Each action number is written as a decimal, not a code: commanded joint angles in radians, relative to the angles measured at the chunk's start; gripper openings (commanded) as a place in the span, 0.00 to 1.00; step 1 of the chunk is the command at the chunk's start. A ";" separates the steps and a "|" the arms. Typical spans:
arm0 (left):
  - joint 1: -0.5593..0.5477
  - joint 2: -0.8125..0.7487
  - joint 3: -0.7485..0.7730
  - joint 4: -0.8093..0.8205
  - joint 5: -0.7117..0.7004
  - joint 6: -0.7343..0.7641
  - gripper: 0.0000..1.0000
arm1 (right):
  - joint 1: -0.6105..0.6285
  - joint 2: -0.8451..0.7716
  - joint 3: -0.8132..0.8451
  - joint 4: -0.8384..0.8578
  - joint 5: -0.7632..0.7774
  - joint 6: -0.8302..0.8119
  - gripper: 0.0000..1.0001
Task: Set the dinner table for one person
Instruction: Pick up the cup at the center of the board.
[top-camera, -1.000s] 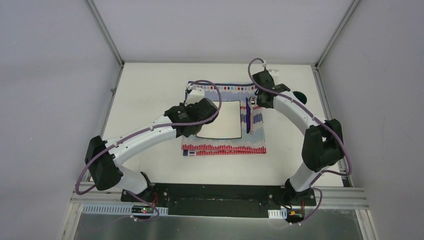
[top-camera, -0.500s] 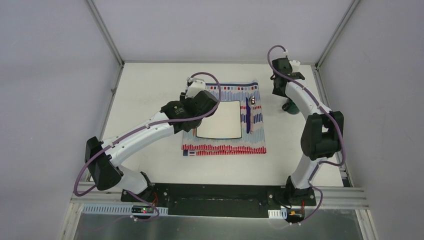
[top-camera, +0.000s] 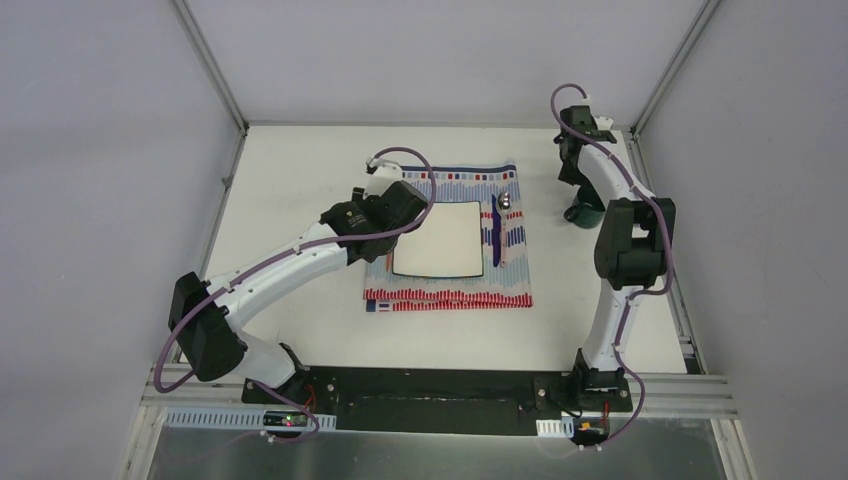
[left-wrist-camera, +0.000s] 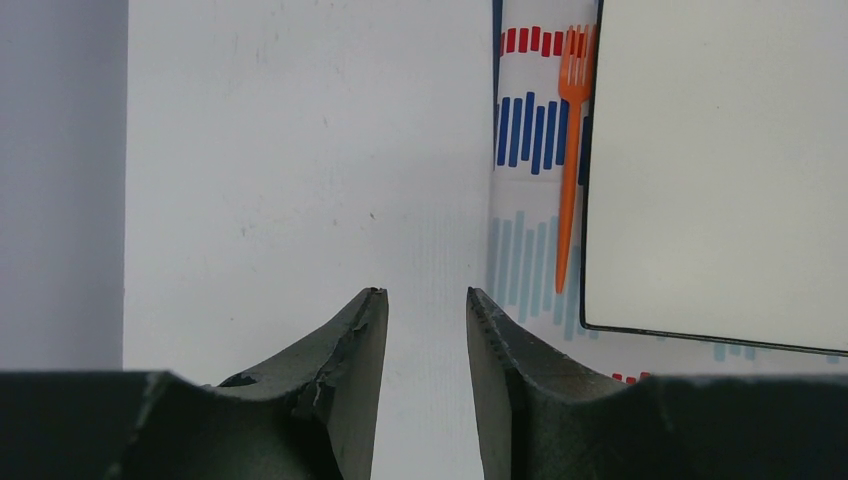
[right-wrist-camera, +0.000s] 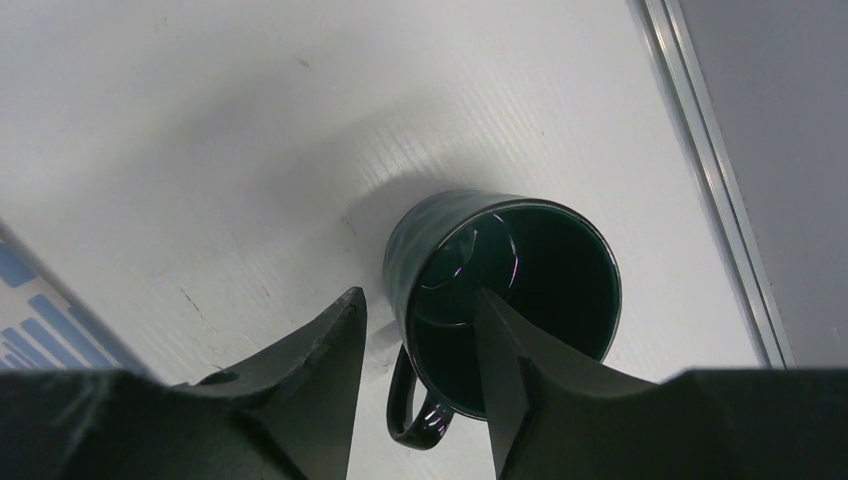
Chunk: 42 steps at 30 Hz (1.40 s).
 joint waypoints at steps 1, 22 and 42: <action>0.015 -0.039 -0.009 0.030 0.013 0.010 0.36 | -0.006 0.025 0.046 -0.022 -0.013 -0.008 0.47; 0.026 -0.038 -0.048 0.043 0.018 0.005 0.36 | -0.041 0.217 0.020 0.031 -0.181 0.040 0.00; 0.031 -0.007 -0.041 0.054 0.043 0.002 0.23 | -0.044 0.079 -0.051 0.133 -0.446 0.049 0.00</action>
